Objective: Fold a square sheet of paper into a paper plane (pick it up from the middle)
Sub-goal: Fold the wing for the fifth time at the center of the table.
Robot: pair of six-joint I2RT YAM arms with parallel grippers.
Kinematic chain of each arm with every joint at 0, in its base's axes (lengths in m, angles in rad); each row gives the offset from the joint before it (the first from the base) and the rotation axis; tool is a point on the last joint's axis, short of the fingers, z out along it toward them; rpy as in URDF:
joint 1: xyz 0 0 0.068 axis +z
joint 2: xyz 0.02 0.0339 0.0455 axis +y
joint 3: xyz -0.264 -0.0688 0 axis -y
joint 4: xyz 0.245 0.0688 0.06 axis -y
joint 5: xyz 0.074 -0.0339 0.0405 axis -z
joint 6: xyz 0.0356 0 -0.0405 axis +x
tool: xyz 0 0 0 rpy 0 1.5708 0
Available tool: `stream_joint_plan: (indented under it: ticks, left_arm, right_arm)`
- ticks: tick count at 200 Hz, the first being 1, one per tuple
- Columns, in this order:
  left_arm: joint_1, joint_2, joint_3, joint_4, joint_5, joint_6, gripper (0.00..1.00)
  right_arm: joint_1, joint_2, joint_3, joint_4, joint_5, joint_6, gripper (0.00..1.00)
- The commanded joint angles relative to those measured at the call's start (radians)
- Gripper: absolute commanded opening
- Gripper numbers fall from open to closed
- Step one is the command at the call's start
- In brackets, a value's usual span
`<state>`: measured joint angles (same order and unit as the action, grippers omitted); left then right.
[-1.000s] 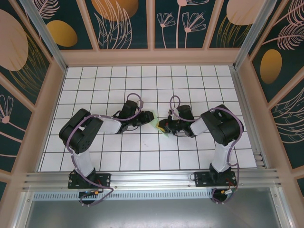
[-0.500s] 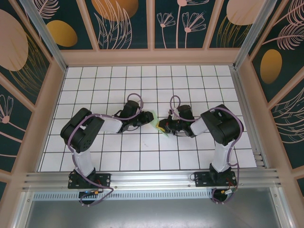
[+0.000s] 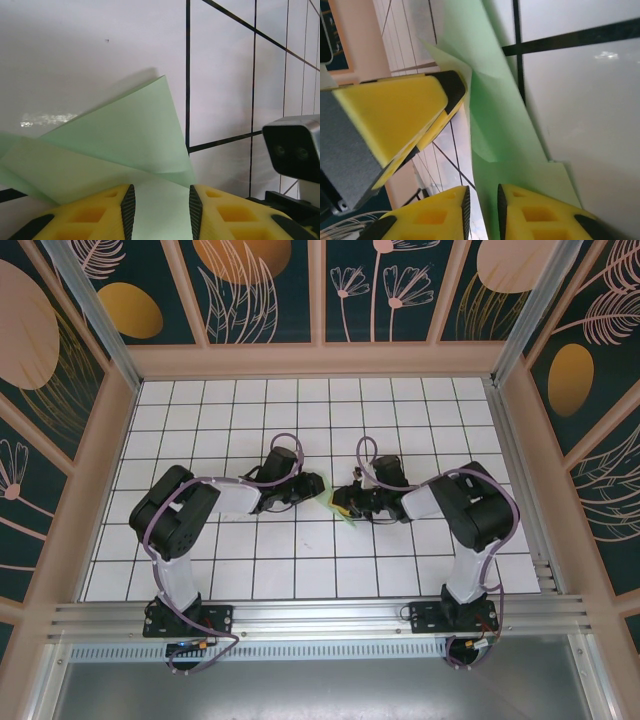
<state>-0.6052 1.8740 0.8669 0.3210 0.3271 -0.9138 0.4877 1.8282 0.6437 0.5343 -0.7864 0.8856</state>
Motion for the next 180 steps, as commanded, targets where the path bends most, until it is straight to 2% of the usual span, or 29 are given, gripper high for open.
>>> stream_joint_plan:
  ticks: [1, 87, 121, 180]
  left_arm:
    - [0.001, 0.060, 0.009, -0.088, -0.063, -0.002, 0.37]
    - [0.002, 0.069, 0.027, -0.111, -0.063, 0.004, 0.36]
    - [0.001, 0.071, 0.030, -0.107, -0.056, 0.005, 0.36]
    - [0.001, 0.071, 0.034, -0.113, -0.058, 0.006, 0.36]
  right_arm:
    - [-0.009, -0.052, 0.028, -0.107, 0.000, -0.108, 0.26]
    - [0.001, -0.217, 0.043, -0.333, 0.131, -0.432, 0.34]
    - [0.019, -0.231, 0.051, -0.399, 0.212, -0.483, 0.34]
    - [0.086, -0.205, 0.080, -0.449, 0.278, -0.564, 0.34]
